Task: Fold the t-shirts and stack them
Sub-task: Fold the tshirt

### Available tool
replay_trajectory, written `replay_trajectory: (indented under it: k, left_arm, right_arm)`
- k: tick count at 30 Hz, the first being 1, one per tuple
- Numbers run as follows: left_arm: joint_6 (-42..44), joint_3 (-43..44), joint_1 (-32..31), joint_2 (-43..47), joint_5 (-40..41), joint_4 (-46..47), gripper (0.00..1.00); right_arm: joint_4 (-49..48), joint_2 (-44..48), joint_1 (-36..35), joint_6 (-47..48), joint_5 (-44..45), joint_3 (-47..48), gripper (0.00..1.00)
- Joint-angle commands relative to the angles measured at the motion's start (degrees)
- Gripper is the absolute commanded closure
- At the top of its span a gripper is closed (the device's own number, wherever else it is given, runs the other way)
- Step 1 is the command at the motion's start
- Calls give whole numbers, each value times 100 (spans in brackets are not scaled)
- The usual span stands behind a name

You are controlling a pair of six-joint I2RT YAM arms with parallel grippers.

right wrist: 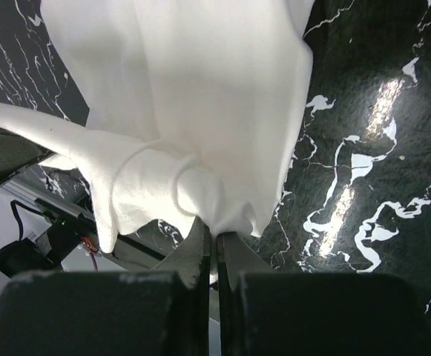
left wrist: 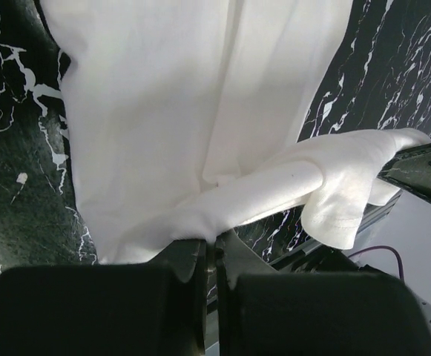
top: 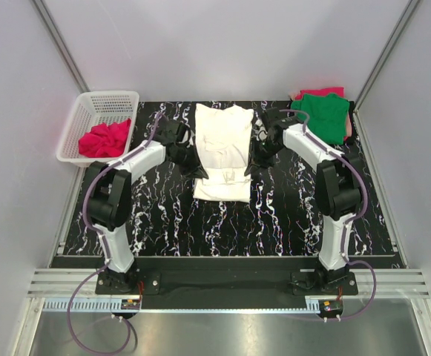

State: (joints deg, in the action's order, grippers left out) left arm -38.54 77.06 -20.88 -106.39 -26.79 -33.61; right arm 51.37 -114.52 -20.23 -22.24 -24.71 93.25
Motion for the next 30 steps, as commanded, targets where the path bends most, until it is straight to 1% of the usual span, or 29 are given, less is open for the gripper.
replay_trajectory:
  k: [1, 12, 18, 24, 30]
  left_arm:
    - [145, 327, 128, -171, 191, -129, 100]
    - [137, 565, 172, -461, 262, -129, 100]
    - [102, 846, 207, -707, 297, -164, 100]
    - [49, 1294, 251, -1067, 349, -269, 100]
    - [22, 2013, 295, -1445, 428, -498, 100]
  right_arm:
    - [382, -237, 133, 299, 142, 473, 100]
    - [532, -808, 168, 282, 107, 1186, 100]
    - [637, -1125, 177, 246, 142, 1625, 100]
    - [751, -1529, 195, 211, 159, 2310, 100]
    - [979, -2012, 230, 158, 168, 3135, 100]
